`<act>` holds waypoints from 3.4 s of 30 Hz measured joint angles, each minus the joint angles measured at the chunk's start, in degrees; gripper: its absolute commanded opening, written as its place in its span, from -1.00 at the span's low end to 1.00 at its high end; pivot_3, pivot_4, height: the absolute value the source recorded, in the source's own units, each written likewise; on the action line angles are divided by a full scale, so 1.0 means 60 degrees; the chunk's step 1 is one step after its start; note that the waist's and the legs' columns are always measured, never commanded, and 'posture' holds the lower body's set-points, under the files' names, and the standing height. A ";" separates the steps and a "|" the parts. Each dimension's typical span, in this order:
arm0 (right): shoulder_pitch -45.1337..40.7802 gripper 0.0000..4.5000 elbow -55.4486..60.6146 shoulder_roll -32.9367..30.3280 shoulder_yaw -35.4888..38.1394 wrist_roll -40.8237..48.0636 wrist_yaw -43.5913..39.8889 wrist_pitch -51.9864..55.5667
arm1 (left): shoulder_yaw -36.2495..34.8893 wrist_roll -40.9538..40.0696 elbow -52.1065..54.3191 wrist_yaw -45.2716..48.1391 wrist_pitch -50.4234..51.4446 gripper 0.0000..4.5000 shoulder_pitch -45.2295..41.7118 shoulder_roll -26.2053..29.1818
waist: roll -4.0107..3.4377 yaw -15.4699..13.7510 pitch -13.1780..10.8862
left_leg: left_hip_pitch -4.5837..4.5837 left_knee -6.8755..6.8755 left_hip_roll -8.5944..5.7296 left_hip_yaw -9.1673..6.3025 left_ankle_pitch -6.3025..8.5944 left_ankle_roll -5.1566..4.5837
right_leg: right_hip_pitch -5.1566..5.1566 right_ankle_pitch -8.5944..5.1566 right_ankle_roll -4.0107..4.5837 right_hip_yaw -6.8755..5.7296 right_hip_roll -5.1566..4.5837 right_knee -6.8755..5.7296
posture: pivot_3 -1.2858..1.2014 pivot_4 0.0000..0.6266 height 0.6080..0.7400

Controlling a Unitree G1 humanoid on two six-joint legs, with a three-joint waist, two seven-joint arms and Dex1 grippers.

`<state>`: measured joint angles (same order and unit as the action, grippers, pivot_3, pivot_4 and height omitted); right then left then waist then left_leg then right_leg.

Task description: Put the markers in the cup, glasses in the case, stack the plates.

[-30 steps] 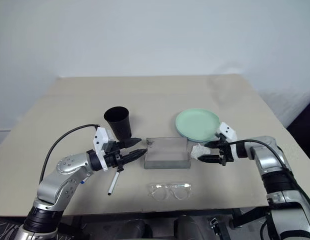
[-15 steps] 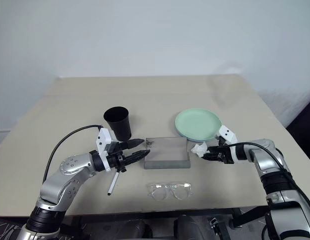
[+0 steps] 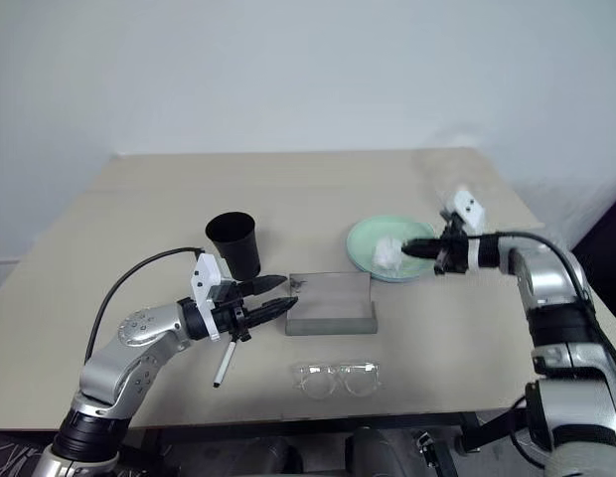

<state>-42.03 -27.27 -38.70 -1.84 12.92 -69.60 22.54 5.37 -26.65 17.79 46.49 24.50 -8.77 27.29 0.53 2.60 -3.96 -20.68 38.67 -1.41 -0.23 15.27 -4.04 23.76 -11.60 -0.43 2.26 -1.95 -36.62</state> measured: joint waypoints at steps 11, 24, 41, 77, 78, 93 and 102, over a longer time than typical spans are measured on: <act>-0.1849 -0.58 -0.5257 0.1193 -0.0900 -0.2192 0.2640 -0.2806 | 0.0044 0.0115 -0.0068 -0.0030 -0.0024 0.07 -0.0127 -0.0051 | -0.0001 0.0006 0.0000 | -0.0022 -0.0027 -0.0015 0.0003 0.0010 0.0002 | 0.0028 0.0051 0.0042 0.0015 -0.0011 0.0003 | 0.03 -1.00 1.00; -0.2260 0.59 -0.6309 0.1208 -0.0626 -0.2248 0.1960 -0.3553 | 0.0042 0.0143 -0.0054 -0.0008 0.0004 0.07 -0.0126 -0.0015 | -0.0005 0.0013 0.0002 | -0.0009 -0.0015 -0.0013 0.0003 0.0008 0.0000 | 0.0015 0.0033 0.0012 0.0013 -0.0005 -0.0001 | 0.03 -1.00 1.00; 0.0990 0.59 -0.0300 0.0315 0.0076 0.0128 -0.2326 -0.1167 | 0.1550 0.0080 0.0156 0.1502 0.1157 0.07 -0.1392 0.0677 | -0.0007 -0.0003 0.0001 | -0.0006 0.0007 -0.0013 -0.0016 0.0009 -0.0001 | -0.0007 0.0030 0.0004 -0.0006 -0.0002 0.0001 | 0.03 -1.00 1.00; 0.4045 0.59 0.3450 -0.1211 -0.0768 0.0299 -0.2511 -0.1181 | 0.4777 0.1901 -0.3844 0.5419 0.1110 0.07 -0.4747 -0.0254 | 0.0001 -0.0002 -0.0005 | -0.0018 0.0042 -0.0013 -0.0005 0.0013 -0.0025 | -0.0010 0.0007 -0.0026 0.0003 0.0002 0.0006 | 0.03 -1.00 1.00; 0.4183 0.59 0.3629 -0.1249 -0.0740 0.0331 -0.2483 -0.1123 | 0.4814 0.1970 -0.3926 0.5485 0.1072 0.07 -0.4772 -0.0294 | 0.0003 -0.0003 -0.0006 | -0.0017 0.0043 -0.0013 -0.0006 0.0013 -0.0025 | -0.0011 0.0006 -0.0027 0.0002 0.0002 0.0006 | 0.03 -1.00 1.00; 0.4921 0.59 0.4570 -0.1250 -0.0584 0.0764 -0.1506 -0.0702 | 0.5125 0.2812 -0.5099 0.6092 0.0541 0.07 -0.5068 -0.0899 | 0.0008 -0.0008 -0.0009 | -0.0023 0.0062 -0.0012 -0.0007 0.0016 -0.0031 | -0.0015 -0.0009 -0.0046 0.0001 -0.0001 0.0009 | 0.03 -1.00 1.00; 0.5026 0.60 0.4614 -0.1247 -0.0567 0.0855 -0.1148 -0.0736 | 0.5252 0.3161 -0.5394 0.6101 0.0244 -0.80 -0.5073 -0.1301 | 0.0009 -0.0008 -0.0010 | -0.0026 0.0061 -0.0011 -0.0008 0.0020 -0.0036 | -0.0014 -0.0011 -0.0049 0.0001 -0.0002 0.0014 | 0.03 -1.00 1.00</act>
<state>-11.88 0.41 -46.18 -5.24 18.05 -76.48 18.12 36.88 -7.68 -14.57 83.10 25.97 -39.21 19.48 0.58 2.55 -4.02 -20.83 39.04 -1.48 -0.27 15.39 -4.26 23.67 -11.67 -0.72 2.27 -1.96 -36.54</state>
